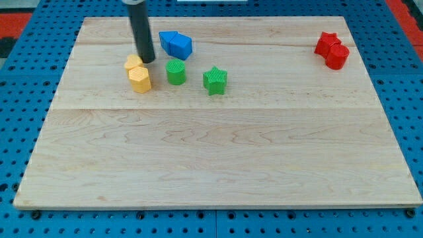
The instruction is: Push the blue cube to the top right
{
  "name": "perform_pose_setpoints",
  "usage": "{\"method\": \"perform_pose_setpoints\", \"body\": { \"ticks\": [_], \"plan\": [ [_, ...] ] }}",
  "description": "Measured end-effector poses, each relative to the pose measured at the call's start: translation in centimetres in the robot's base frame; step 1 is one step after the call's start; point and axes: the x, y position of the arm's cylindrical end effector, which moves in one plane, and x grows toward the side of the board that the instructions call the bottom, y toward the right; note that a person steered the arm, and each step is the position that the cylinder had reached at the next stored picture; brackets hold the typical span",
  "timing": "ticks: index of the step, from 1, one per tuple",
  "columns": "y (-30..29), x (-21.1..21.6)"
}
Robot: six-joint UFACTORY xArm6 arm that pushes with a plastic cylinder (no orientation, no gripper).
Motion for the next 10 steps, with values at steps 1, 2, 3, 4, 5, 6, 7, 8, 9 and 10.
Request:
{"method": "perform_pose_setpoints", "body": {
  "ticks": [1, 2, 3, 4, 5, 6, 7, 8, 9, 10],
  "plan": [
    [-1.7, -1.1],
    [-0.4, -2.6],
    [3.4, -3.3],
    [9.6, -3.3],
    [14.2, -3.3],
    [15.3, -2.1],
    [18.6, -1.4],
    [25.0, -4.1],
    [30.2, -9.1],
    [27.4, -7.2]
  ]
}}
